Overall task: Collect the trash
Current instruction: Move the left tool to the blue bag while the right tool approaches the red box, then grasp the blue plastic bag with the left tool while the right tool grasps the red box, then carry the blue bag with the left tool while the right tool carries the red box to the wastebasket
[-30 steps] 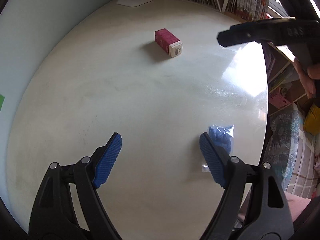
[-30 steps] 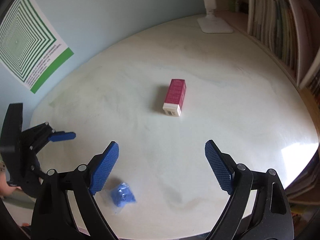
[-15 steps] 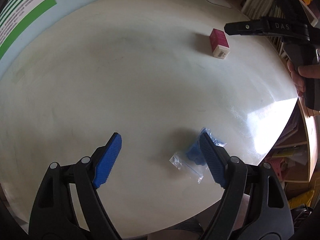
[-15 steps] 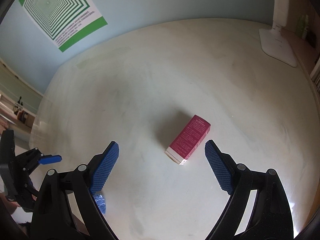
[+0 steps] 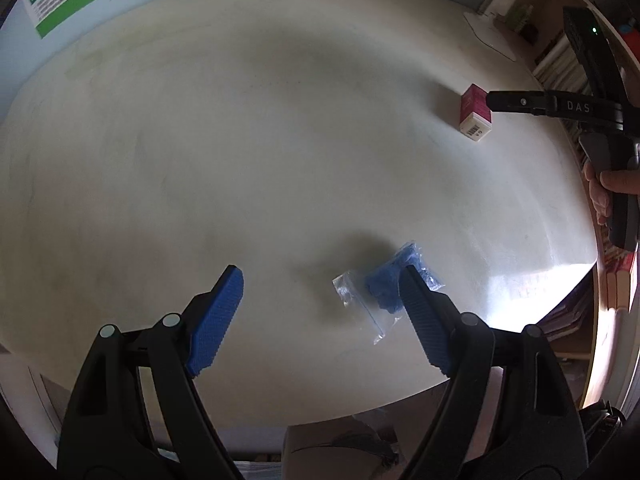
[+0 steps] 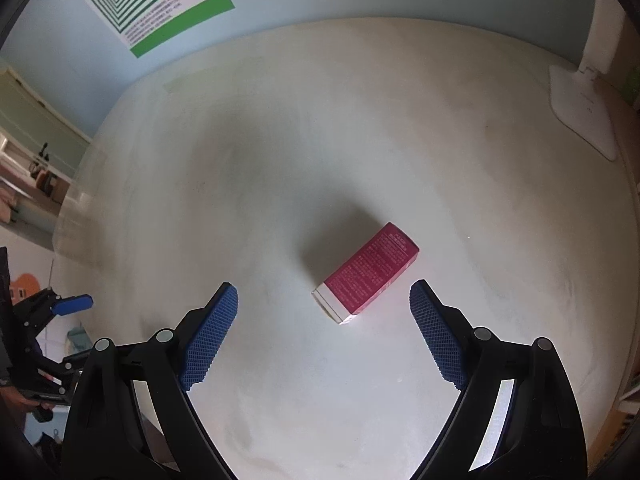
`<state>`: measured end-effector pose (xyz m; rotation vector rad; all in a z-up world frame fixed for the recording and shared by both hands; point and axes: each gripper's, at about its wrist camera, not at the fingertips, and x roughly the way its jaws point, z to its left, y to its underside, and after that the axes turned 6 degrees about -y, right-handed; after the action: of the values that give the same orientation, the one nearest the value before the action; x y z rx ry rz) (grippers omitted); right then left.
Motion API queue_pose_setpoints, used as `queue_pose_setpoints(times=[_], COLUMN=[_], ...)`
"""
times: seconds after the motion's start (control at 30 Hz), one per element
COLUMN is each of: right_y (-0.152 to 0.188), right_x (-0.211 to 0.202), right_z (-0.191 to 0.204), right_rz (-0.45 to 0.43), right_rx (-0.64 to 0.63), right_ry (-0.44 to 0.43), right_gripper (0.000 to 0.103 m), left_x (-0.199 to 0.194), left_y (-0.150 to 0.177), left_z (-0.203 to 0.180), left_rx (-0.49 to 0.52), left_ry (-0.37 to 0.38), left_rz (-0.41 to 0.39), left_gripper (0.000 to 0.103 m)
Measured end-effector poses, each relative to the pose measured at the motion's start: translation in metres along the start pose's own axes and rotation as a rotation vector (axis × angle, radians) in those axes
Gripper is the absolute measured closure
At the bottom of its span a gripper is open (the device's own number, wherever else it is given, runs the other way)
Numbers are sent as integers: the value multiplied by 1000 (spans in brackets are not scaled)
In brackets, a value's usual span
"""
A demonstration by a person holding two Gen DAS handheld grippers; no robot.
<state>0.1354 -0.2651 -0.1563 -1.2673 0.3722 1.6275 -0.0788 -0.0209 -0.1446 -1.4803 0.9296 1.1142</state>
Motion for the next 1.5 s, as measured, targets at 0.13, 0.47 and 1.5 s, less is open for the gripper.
queue_pose_setpoints(times=[0.13,0.47,1.5], right_y=[-17,-42,-35], right_x=[20,53,56], right_z=[-11,-5,9], right_rz=[73,221,184], right_rx=[-71,-289,-386], right_ry=[-87,-207,-197], right_gripper=[16,16,72], left_x=[5,24,37], left_y=[5,34,45], left_z=[-12,-41,-25], left_rx=[-218,-723,-671], left_ry=[-26,-111,-142], left_rz=[16,77,28], left_gripper=[25,25,62])
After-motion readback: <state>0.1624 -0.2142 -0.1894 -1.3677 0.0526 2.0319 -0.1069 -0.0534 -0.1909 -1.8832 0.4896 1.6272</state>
